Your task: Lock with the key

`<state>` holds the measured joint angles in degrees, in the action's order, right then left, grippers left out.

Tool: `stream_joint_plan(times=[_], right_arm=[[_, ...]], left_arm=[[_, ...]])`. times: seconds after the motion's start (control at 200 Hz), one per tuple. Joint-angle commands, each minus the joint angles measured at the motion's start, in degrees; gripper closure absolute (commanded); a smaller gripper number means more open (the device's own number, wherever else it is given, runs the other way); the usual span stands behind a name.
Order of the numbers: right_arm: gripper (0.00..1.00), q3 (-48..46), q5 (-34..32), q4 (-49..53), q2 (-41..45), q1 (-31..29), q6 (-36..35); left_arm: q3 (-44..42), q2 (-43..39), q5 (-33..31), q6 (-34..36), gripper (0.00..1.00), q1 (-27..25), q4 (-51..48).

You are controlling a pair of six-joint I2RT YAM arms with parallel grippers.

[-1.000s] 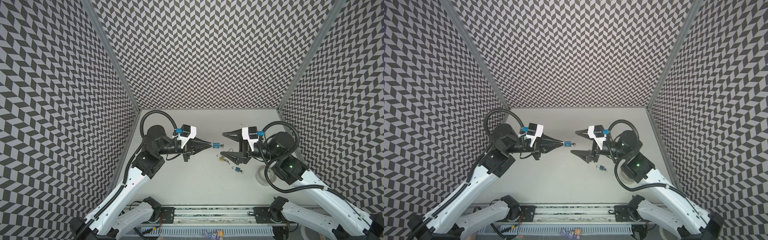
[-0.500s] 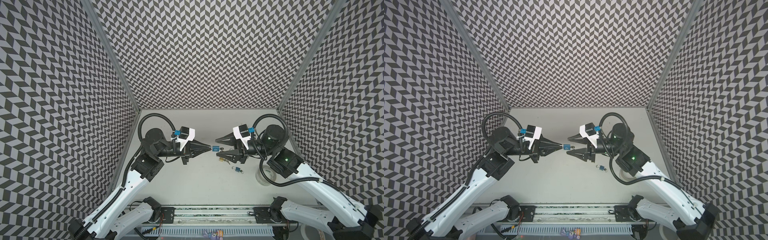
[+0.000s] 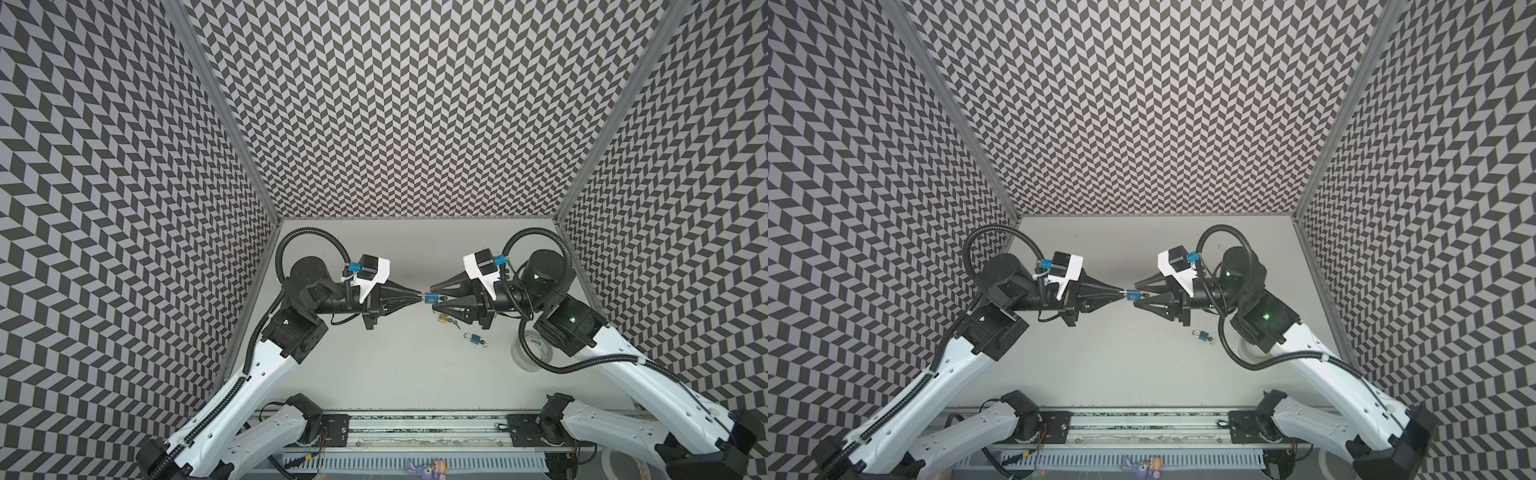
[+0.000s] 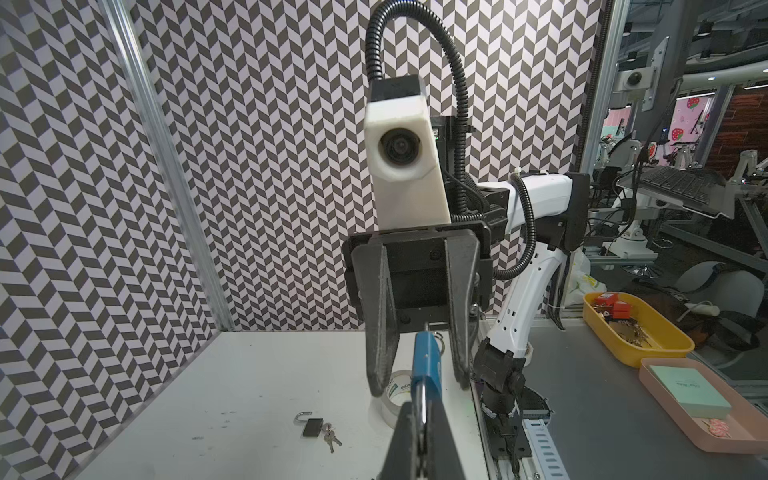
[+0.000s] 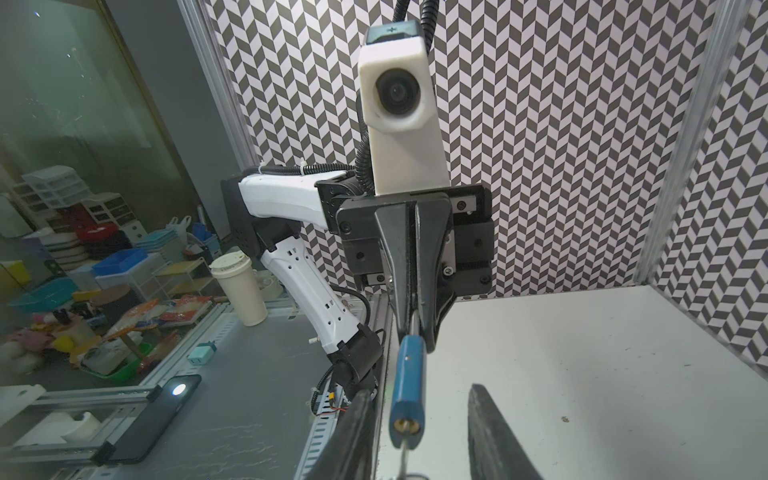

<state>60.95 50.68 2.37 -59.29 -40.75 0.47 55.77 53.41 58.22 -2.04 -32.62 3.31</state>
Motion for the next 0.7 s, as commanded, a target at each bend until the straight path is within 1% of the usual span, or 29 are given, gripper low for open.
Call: stream_joint_plan(times=[0.0, 0.466, 0.656, 0.696], right_arm=[[0.67, 0.7, 1.0, -2.6, -0.1, -0.4, 0.5], [0.81, 0.7, 3.0, -4.1, -0.7, -0.4, 2.1], [0.82, 0.3, 3.3, -3.0, -0.7, -0.4, 1.4], [0.84, 0.2, 3.3, -3.0, -0.6, -0.4, 1.4]], left_arm=[[0.4, -0.2, 1.2, 0.7, 1.00, -0.4, 0.3], [1.3, 0.1, 1.3, 1.8, 1.00, -0.9, -0.9], [1.7, 0.0, 1.2, 1.7, 1.00, -1.0, -0.8], [1.8, 0.0, 1.3, 1.7, 1.00, -1.0, -0.9]])
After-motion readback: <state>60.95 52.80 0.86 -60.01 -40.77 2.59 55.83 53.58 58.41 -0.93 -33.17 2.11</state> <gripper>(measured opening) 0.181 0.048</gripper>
